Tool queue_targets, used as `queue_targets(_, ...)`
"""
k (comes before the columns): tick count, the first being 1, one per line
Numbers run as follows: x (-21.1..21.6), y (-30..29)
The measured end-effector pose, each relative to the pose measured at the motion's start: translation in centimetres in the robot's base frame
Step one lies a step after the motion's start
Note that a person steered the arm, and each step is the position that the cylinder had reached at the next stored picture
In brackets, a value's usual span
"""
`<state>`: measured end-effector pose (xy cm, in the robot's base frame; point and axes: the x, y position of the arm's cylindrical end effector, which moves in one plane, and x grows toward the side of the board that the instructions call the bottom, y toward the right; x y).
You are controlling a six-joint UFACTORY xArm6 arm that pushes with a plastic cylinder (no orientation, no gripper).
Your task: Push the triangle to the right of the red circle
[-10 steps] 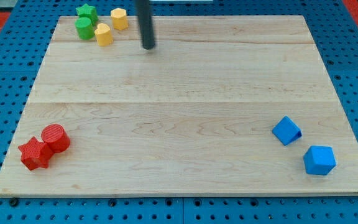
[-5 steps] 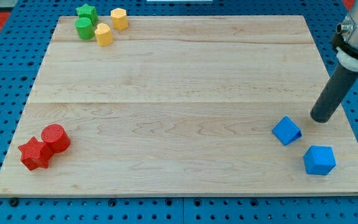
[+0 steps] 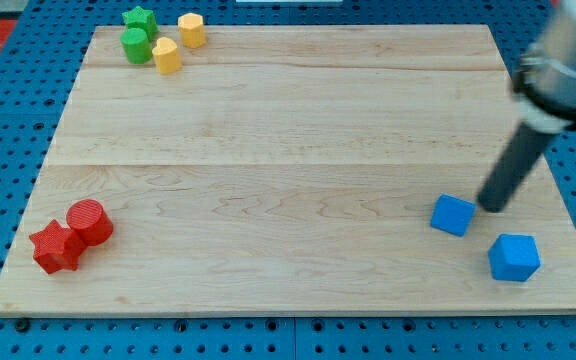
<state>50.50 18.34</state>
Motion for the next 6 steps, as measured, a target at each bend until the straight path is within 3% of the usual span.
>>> queue_targets(1, 0.0, -9.3)
queue_targets(2, -0.8, -7.2)
queue_targets(3, -0.2, -1.1)
queue_targets(4, 3.9, -0.6)
queue_targets(5, 4.6, -7.7)
queue_targets(6, 2.7, -13.5)
